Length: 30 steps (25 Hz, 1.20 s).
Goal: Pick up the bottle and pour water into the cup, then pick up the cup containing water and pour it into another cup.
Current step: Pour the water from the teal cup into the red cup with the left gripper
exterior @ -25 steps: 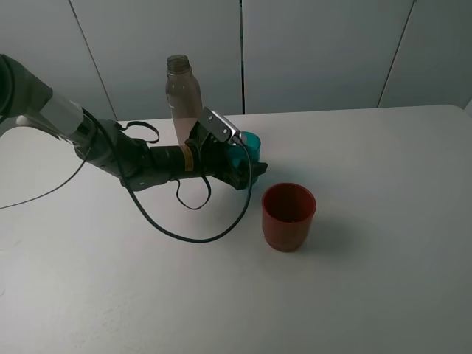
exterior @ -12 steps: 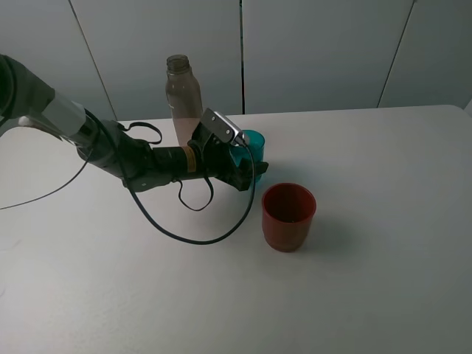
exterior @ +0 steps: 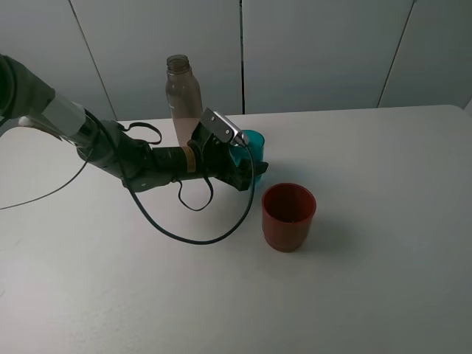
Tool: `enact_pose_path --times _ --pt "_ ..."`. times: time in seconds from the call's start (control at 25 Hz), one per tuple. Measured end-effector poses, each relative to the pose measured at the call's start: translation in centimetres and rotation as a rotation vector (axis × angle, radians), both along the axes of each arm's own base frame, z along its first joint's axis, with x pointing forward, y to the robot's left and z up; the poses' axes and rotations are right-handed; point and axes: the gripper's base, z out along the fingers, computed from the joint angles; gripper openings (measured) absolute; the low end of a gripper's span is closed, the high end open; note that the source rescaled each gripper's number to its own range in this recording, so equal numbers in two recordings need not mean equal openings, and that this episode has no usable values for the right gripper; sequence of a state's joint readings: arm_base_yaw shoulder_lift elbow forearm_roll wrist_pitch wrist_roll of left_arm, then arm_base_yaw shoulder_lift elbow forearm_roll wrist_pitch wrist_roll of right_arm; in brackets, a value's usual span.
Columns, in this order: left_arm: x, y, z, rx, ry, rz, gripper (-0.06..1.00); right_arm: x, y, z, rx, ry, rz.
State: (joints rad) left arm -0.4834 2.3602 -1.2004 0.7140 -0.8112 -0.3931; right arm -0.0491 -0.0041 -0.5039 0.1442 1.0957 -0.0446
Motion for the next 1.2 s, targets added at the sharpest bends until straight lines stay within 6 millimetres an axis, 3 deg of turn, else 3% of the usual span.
enact_pose_path --times 0.24,0.92,1.2 --pt "-0.3 -0.2 0.4 0.008 -0.006 -0.043 0.05 0.0 0.0 0.0 0.0 0.0 0.0" --pt "-0.7 -0.6 6.3 0.014 -0.098 -0.144 0.05 0.0 0.0 0.0 0.0 0.0 0.0" --pt "-1.3 -1.0 7.2 0.108 -0.134 -0.194 0.05 0.0 0.0 0.0 0.0 0.0 0.0"
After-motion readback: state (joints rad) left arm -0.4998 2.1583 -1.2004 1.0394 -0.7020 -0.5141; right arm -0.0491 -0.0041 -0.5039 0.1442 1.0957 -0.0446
